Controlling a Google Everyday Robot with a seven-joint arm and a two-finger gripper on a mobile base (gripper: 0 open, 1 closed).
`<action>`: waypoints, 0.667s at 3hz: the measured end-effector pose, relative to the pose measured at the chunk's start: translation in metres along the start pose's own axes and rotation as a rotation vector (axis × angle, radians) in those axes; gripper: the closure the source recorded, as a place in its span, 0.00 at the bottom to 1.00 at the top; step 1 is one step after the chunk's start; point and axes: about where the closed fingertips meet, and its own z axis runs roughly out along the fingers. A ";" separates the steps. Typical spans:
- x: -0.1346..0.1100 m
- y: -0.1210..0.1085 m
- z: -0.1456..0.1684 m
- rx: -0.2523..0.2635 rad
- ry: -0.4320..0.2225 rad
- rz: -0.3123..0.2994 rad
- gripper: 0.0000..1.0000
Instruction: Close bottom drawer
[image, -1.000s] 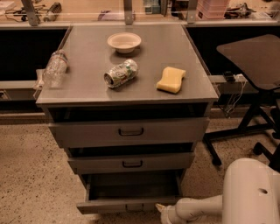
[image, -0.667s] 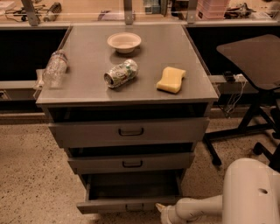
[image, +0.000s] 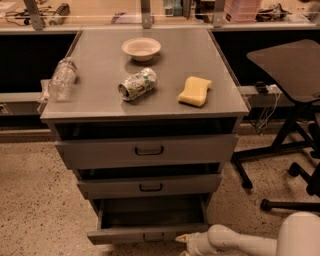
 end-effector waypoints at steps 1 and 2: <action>0.006 -0.013 0.006 0.034 -0.050 -0.033 0.63; 0.008 -0.027 0.010 0.096 -0.095 -0.038 0.86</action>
Offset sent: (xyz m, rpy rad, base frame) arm 0.0469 -0.0113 -0.0154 0.1175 -0.1901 -0.0740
